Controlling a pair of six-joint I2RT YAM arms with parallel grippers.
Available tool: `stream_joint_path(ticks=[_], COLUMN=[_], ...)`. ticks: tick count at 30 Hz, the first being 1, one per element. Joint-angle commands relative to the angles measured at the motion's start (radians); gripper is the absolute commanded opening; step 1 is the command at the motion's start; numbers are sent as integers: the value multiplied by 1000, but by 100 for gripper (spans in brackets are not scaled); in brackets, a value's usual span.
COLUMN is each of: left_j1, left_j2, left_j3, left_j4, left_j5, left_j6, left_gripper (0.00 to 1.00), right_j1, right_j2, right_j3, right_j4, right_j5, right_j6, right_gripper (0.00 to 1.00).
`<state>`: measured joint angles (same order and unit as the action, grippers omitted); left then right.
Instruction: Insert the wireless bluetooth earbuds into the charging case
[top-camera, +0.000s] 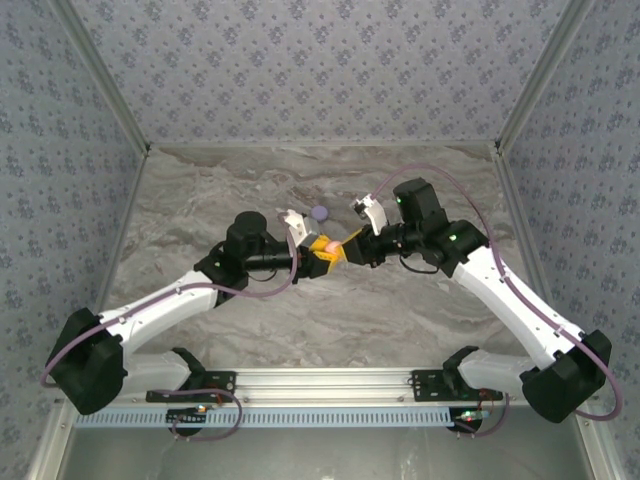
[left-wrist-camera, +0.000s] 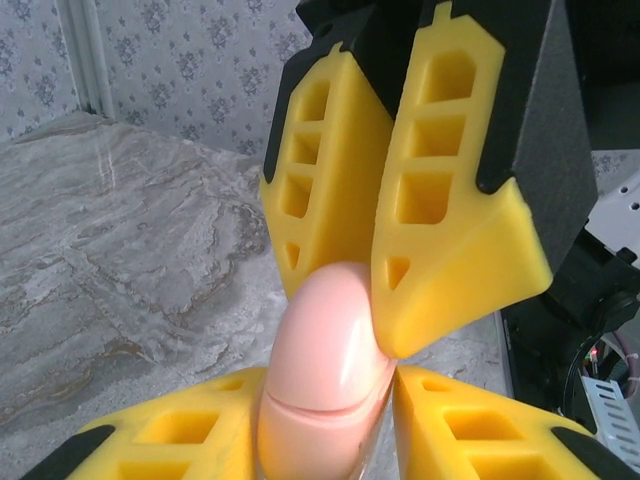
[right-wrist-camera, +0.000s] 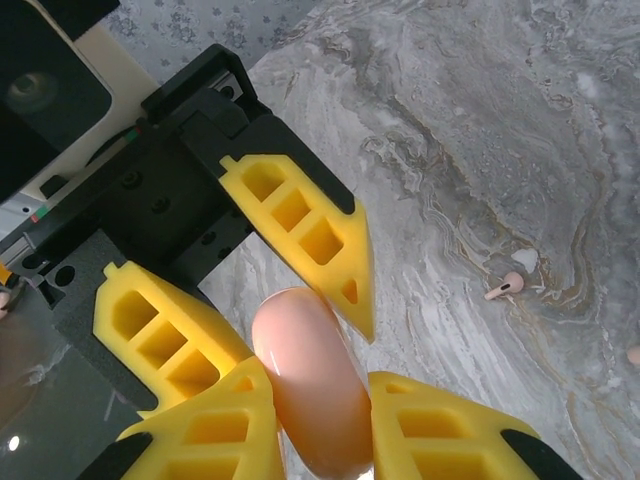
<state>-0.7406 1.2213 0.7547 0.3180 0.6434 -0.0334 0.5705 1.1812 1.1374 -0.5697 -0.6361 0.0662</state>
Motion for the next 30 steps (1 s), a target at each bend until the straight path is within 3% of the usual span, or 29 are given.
stream_joint_path(ticks=[1,8,13,22,25,30], left_j1=[7,8,6,6,7,11], left_j2=[12,13,7,-3,-5,-3], left_j3=[46,58,54,46,45,40], left_j4=[31,26,35,40,34,-3], left_j5=[12,45,79,122,100,-29], left_j6=[-9,-6,0,10,11,-5], left_gripper=[30,15,14,14,14,16], right_j1=[-1,-3,-10,-40,-50,-69], right_j2=[-23,-18,-19,-27,-37,-64], right_j3=[14,10,15,14,7,-21], right_j4=[7,1,-8,4,9,28], right_j5=[-23,21,143,273,294,375], right_j6=[18,20,37,85,98,133], right_gripper=[23,30,43,48,51,56])
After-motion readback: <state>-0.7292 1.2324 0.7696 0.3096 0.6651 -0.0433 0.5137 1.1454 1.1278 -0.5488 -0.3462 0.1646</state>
